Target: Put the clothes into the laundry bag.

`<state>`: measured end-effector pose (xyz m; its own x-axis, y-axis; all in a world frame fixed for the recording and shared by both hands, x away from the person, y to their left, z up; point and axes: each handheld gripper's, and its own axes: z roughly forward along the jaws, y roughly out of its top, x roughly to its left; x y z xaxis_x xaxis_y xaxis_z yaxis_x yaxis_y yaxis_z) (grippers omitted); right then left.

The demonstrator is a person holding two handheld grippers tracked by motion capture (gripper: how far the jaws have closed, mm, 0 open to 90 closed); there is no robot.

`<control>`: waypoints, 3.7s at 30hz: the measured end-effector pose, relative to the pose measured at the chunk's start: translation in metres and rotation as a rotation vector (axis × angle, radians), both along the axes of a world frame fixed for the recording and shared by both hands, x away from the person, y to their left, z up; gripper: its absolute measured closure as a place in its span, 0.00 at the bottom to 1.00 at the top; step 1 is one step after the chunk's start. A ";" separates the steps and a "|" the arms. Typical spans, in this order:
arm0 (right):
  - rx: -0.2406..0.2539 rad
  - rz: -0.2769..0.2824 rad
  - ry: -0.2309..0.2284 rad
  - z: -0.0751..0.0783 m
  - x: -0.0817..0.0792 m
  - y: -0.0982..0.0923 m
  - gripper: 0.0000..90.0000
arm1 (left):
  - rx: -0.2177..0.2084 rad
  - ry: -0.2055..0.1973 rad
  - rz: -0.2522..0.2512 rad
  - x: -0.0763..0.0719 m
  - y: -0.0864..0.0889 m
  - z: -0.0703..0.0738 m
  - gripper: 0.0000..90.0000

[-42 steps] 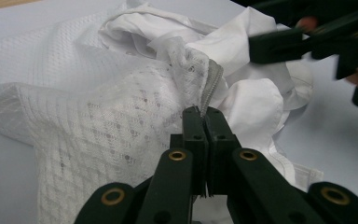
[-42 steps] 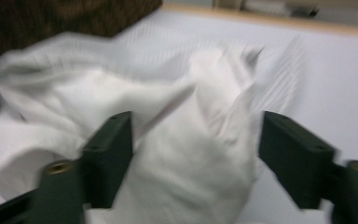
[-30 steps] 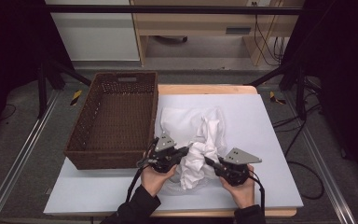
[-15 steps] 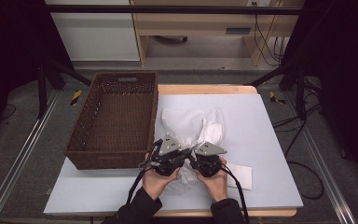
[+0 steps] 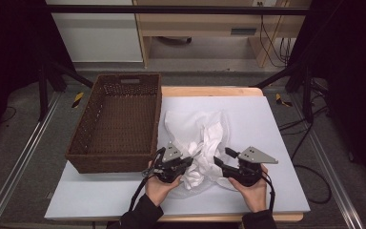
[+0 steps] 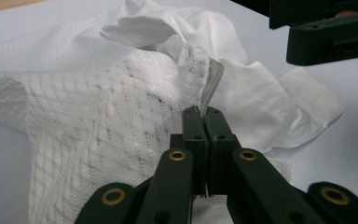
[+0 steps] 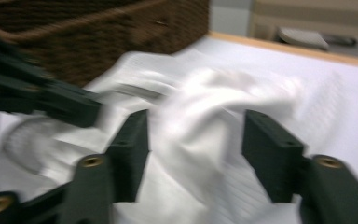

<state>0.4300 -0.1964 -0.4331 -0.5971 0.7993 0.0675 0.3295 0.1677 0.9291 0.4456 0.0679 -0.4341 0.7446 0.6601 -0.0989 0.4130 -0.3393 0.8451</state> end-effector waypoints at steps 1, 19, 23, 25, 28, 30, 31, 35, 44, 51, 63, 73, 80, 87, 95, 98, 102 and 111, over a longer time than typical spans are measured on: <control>0.001 -0.014 0.035 -0.005 0.003 -0.003 0.42 | 0.000 0.001 0.001 0.000 0.000 -0.001 0.99; -0.103 0.159 -0.002 -0.001 -0.021 0.033 0.89 | -0.039 -0.036 0.023 0.000 0.005 0.032 0.99; -0.113 0.177 -0.064 0.010 -0.028 0.047 0.88 | -0.029 -0.043 0.038 0.000 0.006 0.040 0.99; -0.116 0.183 -0.076 0.011 -0.027 0.053 0.88 | -0.027 -0.035 0.043 0.002 0.007 0.041 0.99; -0.123 0.211 -0.046 0.005 -0.018 0.063 0.89 | -0.040 -0.028 0.043 0.004 0.008 0.042 0.99; -0.158 0.223 0.008 -0.003 -0.008 0.074 0.90 | -0.042 -0.023 0.033 0.002 0.004 0.043 0.99; -0.185 0.210 0.040 -0.008 -0.001 0.080 0.90 | -0.038 -0.027 0.028 0.001 0.002 0.044 0.99; -0.238 0.140 0.064 -0.023 0.016 0.092 0.90 | -0.017 -0.051 0.010 -0.007 -0.002 0.044 0.99; -0.117 0.092 0.056 -0.035 0.023 0.079 0.78 | 0.010 0.000 0.017 -0.001 0.008 0.007 0.99; -0.085 0.071 0.014 -0.011 -0.005 0.027 0.63 | 0.036 0.004 0.019 0.003 0.008 -0.005 0.99; -0.035 -0.122 0.101 -0.025 0.058 0.009 0.30 | 0.041 0.001 0.009 0.004 0.009 -0.007 0.99; -0.017 0.041 0.103 -0.009 0.030 0.009 0.98 | 0.029 0.014 0.014 0.006 0.010 -0.004 0.98; -0.013 0.266 0.025 0.002 -0.013 0.032 0.97 | -0.024 0.000 0.019 0.003 0.009 0.022 0.99; -0.094 0.289 0.078 -0.021 0.003 0.080 0.97 | -0.018 -0.047 0.006 -0.005 0.004 0.049 0.99; -0.118 0.153 0.092 -0.045 0.029 0.107 0.97 | -0.030 -0.009 0.006 -0.005 0.012 0.030 0.99; -0.087 0.160 0.098 -0.043 0.026 0.103 0.92 | -0.027 -0.013 0.012 -0.005 0.015 0.022 0.99; -0.055 0.185 0.069 -0.032 0.011 0.084 0.79 | -0.018 0.009 0.008 -0.001 0.015 0.007 0.99; -0.038 0.049 0.000 -0.008 -0.003 0.021 0.55 | 0.027 0.011 0.013 0.004 0.012 -0.006 0.99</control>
<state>0.4266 -0.1750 -0.4413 -0.6359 0.7709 0.0377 0.3201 0.2190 0.9217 0.4495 0.0798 -0.4396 0.7351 0.6720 -0.0896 0.4271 -0.3563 0.8311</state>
